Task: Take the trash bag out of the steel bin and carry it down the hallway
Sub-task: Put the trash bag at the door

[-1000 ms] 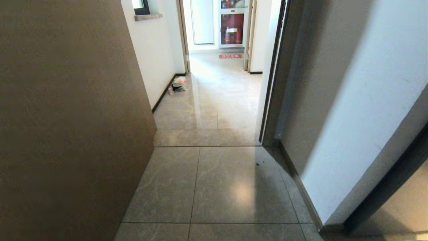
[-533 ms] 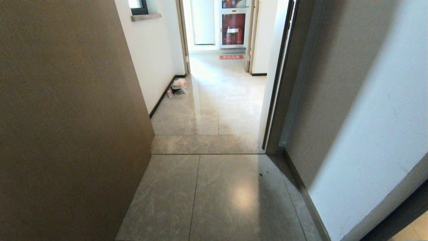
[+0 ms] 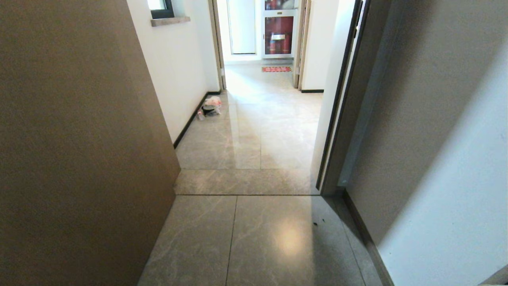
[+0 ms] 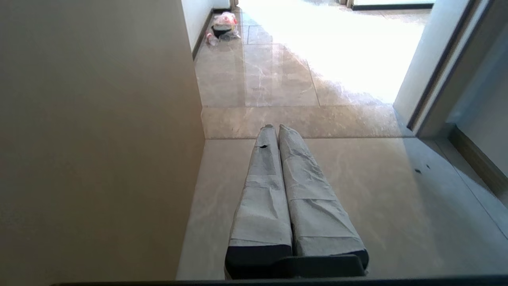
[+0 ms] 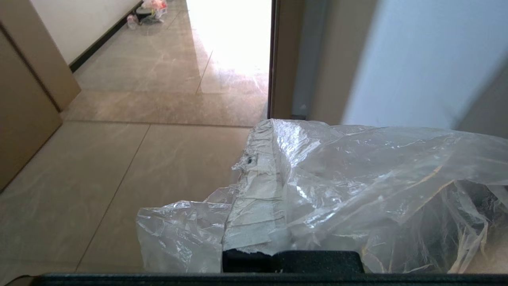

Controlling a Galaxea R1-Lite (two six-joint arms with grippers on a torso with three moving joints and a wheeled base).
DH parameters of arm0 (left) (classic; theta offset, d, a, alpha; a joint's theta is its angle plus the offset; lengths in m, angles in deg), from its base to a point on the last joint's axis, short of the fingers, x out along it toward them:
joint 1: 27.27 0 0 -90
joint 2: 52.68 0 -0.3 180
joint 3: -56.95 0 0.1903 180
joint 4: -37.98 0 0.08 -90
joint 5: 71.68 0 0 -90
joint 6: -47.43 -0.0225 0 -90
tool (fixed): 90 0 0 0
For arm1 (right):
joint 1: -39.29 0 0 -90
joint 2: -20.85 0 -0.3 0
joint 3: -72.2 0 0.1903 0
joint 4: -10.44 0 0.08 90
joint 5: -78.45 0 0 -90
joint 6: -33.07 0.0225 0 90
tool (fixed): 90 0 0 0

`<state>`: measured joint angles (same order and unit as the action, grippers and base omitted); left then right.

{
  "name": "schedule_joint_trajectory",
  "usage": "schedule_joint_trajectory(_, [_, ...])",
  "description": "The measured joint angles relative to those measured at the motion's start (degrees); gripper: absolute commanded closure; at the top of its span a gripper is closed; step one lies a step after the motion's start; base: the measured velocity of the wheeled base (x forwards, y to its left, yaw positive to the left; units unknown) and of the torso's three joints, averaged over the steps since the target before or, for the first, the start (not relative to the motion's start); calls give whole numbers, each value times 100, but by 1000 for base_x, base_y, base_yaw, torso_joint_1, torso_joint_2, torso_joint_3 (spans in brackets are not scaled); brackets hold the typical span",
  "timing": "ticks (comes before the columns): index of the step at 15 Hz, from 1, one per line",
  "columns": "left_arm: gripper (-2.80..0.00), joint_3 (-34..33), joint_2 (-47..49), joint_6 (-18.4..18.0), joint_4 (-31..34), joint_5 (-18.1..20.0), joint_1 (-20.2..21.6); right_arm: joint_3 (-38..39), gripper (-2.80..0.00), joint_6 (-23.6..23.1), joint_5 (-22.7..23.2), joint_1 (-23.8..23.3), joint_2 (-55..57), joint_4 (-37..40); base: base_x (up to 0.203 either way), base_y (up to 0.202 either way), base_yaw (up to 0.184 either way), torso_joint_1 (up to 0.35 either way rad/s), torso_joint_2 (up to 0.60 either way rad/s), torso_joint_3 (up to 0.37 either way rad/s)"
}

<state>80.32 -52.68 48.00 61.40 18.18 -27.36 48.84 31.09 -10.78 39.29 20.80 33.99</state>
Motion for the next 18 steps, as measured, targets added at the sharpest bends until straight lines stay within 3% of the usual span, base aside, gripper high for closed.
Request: schedule_joint_trajectory(18, [0,0,0,0,6,1,0,0,0,-2,-2,0,0,0,192,0,1,1,2,3])
